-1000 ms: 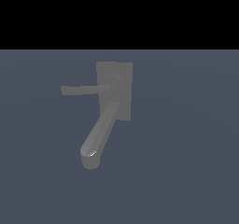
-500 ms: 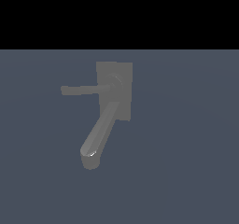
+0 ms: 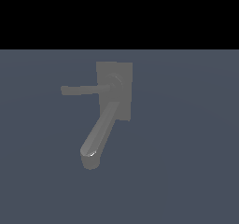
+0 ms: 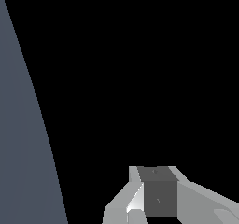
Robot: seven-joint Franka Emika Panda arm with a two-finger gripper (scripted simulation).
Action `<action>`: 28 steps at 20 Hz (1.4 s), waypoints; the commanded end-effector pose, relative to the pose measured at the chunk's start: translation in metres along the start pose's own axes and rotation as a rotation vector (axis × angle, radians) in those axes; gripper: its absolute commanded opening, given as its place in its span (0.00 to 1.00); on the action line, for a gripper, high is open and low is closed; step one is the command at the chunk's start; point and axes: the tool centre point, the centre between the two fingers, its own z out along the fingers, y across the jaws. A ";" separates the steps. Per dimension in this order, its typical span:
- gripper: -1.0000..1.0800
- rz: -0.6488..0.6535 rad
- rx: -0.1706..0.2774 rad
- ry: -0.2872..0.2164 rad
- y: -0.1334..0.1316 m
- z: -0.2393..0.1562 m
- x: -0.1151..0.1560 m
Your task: Turn on the faucet by rotating a designated handle.
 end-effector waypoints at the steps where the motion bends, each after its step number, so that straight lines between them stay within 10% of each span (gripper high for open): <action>1: 0.00 -0.072 -0.058 0.077 -0.018 -0.017 0.023; 14: 0.00 -0.535 -0.217 0.442 -0.186 -0.087 0.095; 28: 0.00 -1.106 -0.139 0.716 -0.424 -0.111 0.041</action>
